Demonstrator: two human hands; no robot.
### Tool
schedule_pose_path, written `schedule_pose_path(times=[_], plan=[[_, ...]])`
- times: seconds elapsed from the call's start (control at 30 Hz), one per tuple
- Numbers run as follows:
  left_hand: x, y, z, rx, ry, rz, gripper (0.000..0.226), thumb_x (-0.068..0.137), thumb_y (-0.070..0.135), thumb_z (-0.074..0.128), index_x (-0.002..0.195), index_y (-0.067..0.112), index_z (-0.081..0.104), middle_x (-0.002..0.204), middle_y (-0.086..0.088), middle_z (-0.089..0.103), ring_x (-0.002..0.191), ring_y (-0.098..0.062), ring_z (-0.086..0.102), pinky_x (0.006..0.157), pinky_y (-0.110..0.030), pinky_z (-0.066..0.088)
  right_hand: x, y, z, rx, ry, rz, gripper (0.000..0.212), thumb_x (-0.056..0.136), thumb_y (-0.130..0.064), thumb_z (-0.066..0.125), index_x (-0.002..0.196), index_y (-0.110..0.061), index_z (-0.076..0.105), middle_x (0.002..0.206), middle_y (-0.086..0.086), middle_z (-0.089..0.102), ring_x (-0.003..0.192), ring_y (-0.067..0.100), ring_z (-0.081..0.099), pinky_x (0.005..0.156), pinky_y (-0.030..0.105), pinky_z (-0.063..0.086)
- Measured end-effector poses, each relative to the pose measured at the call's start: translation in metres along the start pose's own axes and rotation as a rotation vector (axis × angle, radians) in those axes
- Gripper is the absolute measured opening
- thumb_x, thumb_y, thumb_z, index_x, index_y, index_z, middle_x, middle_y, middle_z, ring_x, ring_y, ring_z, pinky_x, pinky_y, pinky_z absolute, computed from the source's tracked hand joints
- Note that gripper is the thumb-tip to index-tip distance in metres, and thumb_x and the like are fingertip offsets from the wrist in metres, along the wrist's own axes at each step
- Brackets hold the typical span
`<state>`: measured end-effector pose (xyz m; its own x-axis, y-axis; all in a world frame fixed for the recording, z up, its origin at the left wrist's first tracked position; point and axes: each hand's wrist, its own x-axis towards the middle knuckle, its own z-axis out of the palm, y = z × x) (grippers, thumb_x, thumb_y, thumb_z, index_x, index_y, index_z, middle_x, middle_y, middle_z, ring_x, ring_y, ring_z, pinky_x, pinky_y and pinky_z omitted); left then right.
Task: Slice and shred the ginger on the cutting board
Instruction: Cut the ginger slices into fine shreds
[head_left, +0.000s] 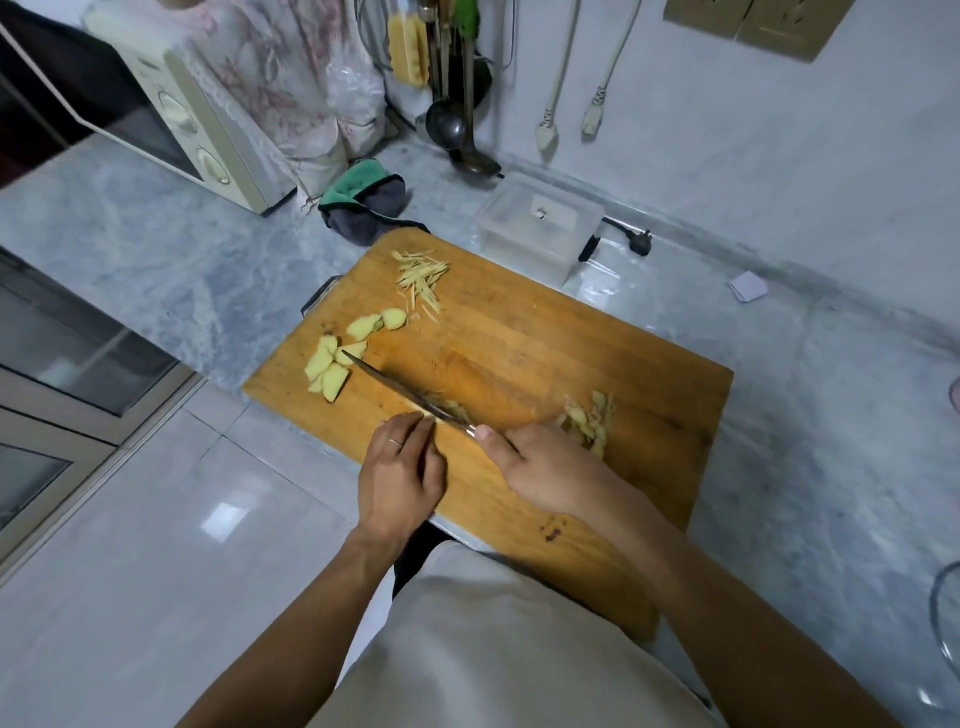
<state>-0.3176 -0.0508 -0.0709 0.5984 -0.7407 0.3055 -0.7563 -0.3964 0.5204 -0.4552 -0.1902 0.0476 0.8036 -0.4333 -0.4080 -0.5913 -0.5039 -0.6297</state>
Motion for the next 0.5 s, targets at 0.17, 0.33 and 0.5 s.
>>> schedule_pose_path(times=[0.17,0.33,0.5], plan=[[0.0007,0.001,0.0013,0.028,0.018,-0.01,0.033,0.087,0.013,0.057,0.116,0.0,0.068,0.117,-0.014,0.065,0.109,-0.029,0.059,0.092,-0.039,0.05,-0.0001,-0.0017,-0.0003,0.002,0.002,-0.016,0.065,0.105,-0.058,0.029,0.059,-0.016,0.046,0.06,0.005,0.052,0.058,0.023,0.053,0.062,0.04,0.044],[0.0033,0.0016,-0.0003,0.053,-0.031,-0.011,0.037,0.087,0.016,0.057,0.118,-0.001,0.067,0.118,-0.015,0.063,0.109,-0.031,0.058,0.092,-0.042,0.05,0.0025,-0.0013,-0.0026,-0.004,-0.021,-0.005,0.065,0.105,-0.057,0.029,0.06,-0.014,0.047,0.06,0.005,0.051,0.059,0.022,0.053,0.061,0.038,0.041],[0.0025,0.0032,-0.0022,0.042,-0.036,-0.006,0.037,0.087,0.013,0.057,0.12,-0.001,0.065,0.12,-0.016,0.063,0.111,-0.032,0.058,0.091,-0.042,0.052,-0.0006,-0.003,0.0027,-0.009,-0.013,0.012,0.063,0.104,-0.058,0.029,0.06,-0.016,0.045,0.061,0.005,0.052,0.058,0.023,0.053,0.06,0.041,0.044]])
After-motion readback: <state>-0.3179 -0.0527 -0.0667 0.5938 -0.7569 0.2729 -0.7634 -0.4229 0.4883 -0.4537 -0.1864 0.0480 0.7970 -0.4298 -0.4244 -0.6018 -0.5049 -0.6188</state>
